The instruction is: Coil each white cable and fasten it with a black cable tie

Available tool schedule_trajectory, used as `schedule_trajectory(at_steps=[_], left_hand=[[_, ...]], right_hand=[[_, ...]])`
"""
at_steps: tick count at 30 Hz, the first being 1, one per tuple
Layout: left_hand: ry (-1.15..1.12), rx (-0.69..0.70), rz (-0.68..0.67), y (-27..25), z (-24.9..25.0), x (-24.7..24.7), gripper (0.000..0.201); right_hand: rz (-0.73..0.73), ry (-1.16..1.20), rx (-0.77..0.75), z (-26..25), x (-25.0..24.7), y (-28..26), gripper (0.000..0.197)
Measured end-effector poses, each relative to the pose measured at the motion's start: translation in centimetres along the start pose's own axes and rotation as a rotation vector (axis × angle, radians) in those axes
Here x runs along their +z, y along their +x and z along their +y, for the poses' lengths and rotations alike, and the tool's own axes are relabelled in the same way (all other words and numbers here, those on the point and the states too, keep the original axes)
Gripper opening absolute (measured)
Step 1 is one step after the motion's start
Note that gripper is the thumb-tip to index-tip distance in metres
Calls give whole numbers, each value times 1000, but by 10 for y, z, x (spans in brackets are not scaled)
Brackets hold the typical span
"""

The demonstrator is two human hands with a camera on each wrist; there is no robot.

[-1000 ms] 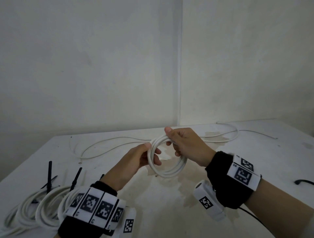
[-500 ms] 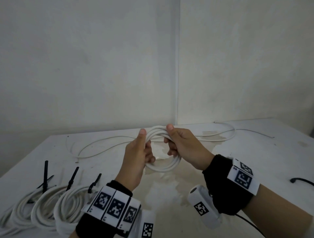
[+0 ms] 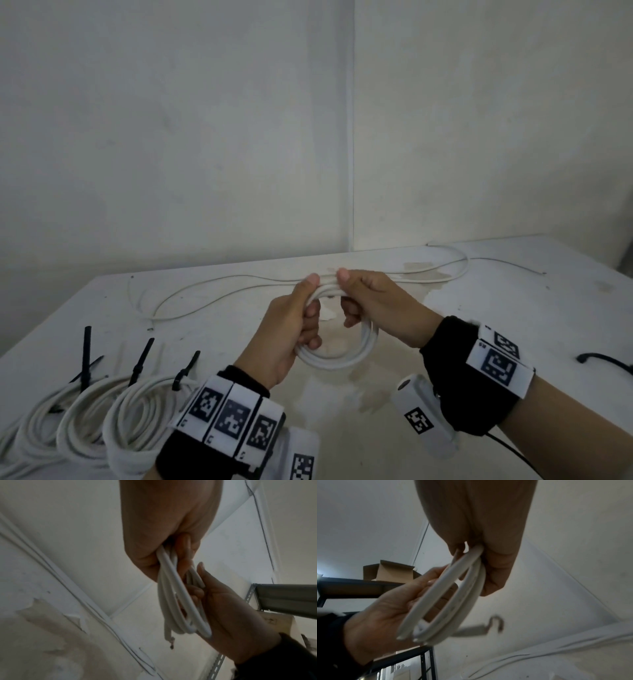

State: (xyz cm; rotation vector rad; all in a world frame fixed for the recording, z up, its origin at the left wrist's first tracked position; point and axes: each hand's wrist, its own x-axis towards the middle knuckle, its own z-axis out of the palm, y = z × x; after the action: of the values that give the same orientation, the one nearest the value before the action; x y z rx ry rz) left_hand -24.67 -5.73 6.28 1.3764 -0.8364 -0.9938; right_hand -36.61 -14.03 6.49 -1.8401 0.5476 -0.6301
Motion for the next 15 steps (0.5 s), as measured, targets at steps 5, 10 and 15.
schedule_trajectory(at_steps=[5,10,15], left_hand=[[-34,13,38,3,0,0,49],[92,-4,-72,5,2,-3,44],[88,-6,-43,3,5,11,41]], right_hand=[[80,-79,-52,7,0,-6,27],[54,-43,-48,14,-4,-6,22],[57,-79,-60,13,-11,-7,20]])
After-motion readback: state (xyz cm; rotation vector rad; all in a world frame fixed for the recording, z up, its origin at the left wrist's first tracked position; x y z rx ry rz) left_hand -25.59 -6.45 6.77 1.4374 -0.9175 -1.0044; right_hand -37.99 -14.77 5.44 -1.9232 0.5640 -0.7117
